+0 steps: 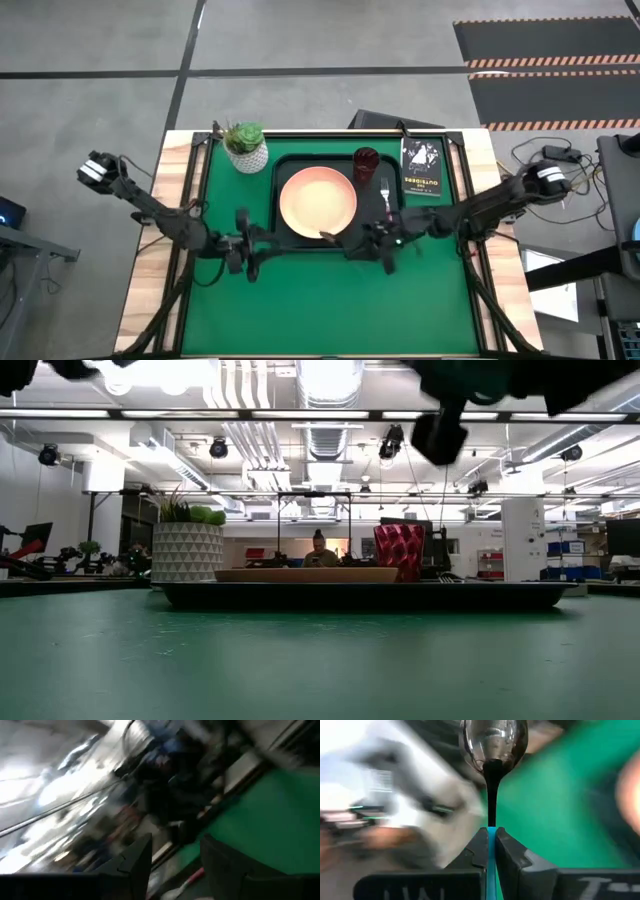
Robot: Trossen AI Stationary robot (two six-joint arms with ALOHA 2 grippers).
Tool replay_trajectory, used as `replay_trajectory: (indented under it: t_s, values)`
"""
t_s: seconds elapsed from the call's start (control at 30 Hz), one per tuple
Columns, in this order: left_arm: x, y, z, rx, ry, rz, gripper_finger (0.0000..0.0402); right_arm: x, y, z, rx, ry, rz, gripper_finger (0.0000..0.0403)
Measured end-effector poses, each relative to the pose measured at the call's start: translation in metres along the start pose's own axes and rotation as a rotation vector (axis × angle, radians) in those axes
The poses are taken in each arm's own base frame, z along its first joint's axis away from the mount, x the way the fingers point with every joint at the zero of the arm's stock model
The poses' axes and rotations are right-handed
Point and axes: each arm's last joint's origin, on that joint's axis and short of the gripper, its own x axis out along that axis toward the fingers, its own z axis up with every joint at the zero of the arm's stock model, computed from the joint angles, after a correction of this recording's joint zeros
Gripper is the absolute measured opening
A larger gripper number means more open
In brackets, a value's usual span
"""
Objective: Pick and place plate/cup/fork/spoon on tray
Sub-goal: Put the blue spoon on the dark green serving tray to the right of the orange plate
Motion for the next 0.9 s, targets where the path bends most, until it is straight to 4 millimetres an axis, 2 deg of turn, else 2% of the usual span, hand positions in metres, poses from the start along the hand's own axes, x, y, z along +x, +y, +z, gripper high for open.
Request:
replay_trajectory:
  t_s: [0.07,0.13,0.2,0.3,0.4,0.57,0.67,0.8,0.9]
  values:
    - [0.002,0.003,0.001,-0.082,-0.058,-0.015,0.0146,-0.002,0.0,-0.006,-0.039,-0.072,0.148,0.0009]
    - [0.007,0.014,0.006,-0.21,-0.138,0.017,0.0146,0.0,-0.005,-0.012,-0.097,-0.129,0.207,0.0009]
    - [0.01,0.019,0.005,-0.29,-0.233,-0.052,0.0146,0.006,-0.009,-0.016,-0.138,-0.156,0.245,0.0009]
    - [0.018,0.021,0.001,-0.367,-0.363,-0.212,0.0146,0.021,-0.011,-0.017,-0.21,-0.168,0.309,0.0009]
    - [0.026,0.028,0.001,-0.477,-0.419,-0.177,0.0146,0.04,-0.011,-0.016,-0.29,-0.158,0.387,0.0009]
    - [0.038,0.02,-0.004,-0.563,-0.429,-0.18,0.0146,0.069,-0.007,-0.01,-0.383,-0.128,0.548,0.0009]
    - [0.048,0.018,0.0,-0.582,-0.455,-0.199,0.0146,0.082,-0.01,-0.005,-0.4,-0.107,0.591,0.0009]
    - [0.059,0.008,0.002,-0.561,-0.496,-0.324,0.0146,0.092,-0.012,0.004,-0.403,-0.095,0.633,0.0009]
    - [0.066,0.007,0.005,-0.598,-0.495,-0.33,0.0146,0.095,-0.01,0.011,-0.414,-0.091,0.659,0.0009]
